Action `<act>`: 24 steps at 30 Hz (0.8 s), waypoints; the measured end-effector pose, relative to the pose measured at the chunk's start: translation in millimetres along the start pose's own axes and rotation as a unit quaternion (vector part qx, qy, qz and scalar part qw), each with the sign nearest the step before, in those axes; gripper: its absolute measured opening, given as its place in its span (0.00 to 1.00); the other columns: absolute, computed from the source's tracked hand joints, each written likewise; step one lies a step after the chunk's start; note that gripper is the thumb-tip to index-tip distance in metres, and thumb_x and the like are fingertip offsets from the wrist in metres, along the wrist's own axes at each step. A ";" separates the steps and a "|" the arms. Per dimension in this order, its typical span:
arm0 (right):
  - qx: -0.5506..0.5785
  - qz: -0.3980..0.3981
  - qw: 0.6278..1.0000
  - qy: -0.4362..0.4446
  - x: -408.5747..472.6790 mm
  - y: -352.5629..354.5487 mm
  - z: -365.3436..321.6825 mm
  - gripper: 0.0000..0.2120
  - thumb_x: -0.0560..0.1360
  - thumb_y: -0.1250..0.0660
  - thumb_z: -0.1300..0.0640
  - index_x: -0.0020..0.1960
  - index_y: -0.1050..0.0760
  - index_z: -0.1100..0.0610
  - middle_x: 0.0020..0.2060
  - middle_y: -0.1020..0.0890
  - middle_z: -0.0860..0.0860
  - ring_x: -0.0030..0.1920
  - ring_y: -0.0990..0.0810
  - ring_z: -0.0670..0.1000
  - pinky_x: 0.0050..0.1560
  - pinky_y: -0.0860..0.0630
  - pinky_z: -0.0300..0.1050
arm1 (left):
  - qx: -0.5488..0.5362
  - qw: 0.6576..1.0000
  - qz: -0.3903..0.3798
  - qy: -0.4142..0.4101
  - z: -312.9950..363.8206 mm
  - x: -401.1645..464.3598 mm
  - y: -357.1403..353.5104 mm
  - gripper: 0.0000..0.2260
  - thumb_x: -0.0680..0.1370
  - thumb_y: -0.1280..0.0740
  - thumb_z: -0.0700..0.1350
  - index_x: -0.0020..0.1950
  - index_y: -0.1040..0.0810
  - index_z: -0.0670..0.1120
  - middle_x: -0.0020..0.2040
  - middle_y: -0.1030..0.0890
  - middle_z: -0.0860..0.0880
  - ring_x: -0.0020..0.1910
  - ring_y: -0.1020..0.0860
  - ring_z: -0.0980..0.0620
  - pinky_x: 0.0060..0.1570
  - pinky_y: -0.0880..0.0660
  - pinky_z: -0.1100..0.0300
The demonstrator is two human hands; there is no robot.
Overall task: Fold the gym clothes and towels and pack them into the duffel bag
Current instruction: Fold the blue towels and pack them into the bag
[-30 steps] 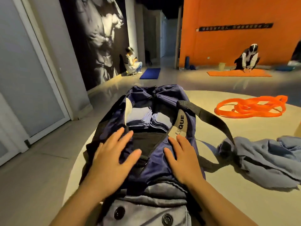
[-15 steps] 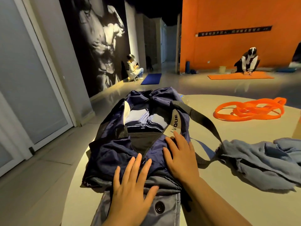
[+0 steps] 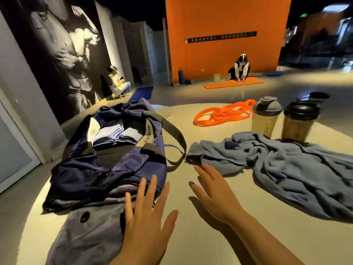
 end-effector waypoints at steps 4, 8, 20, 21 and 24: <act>-0.031 0.033 0.998 -0.045 -46.3 38.4 40.3 0.27 0.80 0.49 0.40 0.77 0.49 0.43 0.77 0.49 0.42 0.76 0.49 0.46 0.73 0.46 0.44 | -0.019 0.996 -0.013 -0.090 85.7 13.7 -13.5 0.28 0.80 0.56 0.65 0.76 0.38 0.54 0.76 0.36 0.45 0.75 0.42 0.42 0.67 0.47 0.40; -0.176 0.053 0.981 -0.060 -90.5 67.9 83.1 0.31 0.76 0.59 0.33 0.75 0.43 0.42 0.77 0.49 0.45 0.77 0.49 0.51 0.76 0.55 0.49 | -0.022 0.987 -0.035 -0.156 154.0 40.5 -22.7 0.28 0.79 0.61 0.66 0.77 0.46 0.58 0.78 0.46 0.46 0.77 0.49 0.41 0.68 0.52 0.42; -0.209 0.068 0.949 -0.225 -111.2 102.1 139.9 0.41 0.63 0.69 0.29 0.73 0.45 0.36 0.78 0.51 0.47 0.77 0.58 0.52 0.73 0.63 0.59 | -0.074 0.995 -0.043 -0.050 174.1 134.8 -51.2 0.29 0.80 0.54 0.64 0.79 0.53 0.55 0.79 0.48 0.49 0.78 0.55 0.46 0.73 0.54 0.40; -0.211 0.074 0.948 -0.226 -112.0 102.6 140.4 0.40 0.64 0.68 0.29 0.71 0.43 0.37 0.77 0.49 0.47 0.77 0.56 0.52 0.74 0.62 0.59 | -0.076 0.996 -0.030 -0.039 172.3 138.8 -50.0 0.29 0.80 0.54 0.64 0.79 0.51 0.55 0.78 0.44 0.49 0.77 0.51 0.46 0.72 0.50 0.40; -0.214 0.085 0.947 -0.226 -111.8 103.4 139.8 0.37 0.65 0.66 0.29 0.67 0.39 0.38 0.75 0.44 0.45 0.76 0.52 0.50 0.75 0.59 0.59 | -0.113 0.993 -0.002 -0.017 167.5 149.4 -44.5 0.28 0.80 0.51 0.64 0.77 0.44 0.54 0.75 0.36 0.47 0.74 0.42 0.44 0.70 0.44 0.40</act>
Point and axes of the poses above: each hand's wrist, its own x-axis towards the middle knuckle, its own y-axis out of the back of the hand, z = x × y, the point moved 5 cm from there along x, towards the middle knuckle
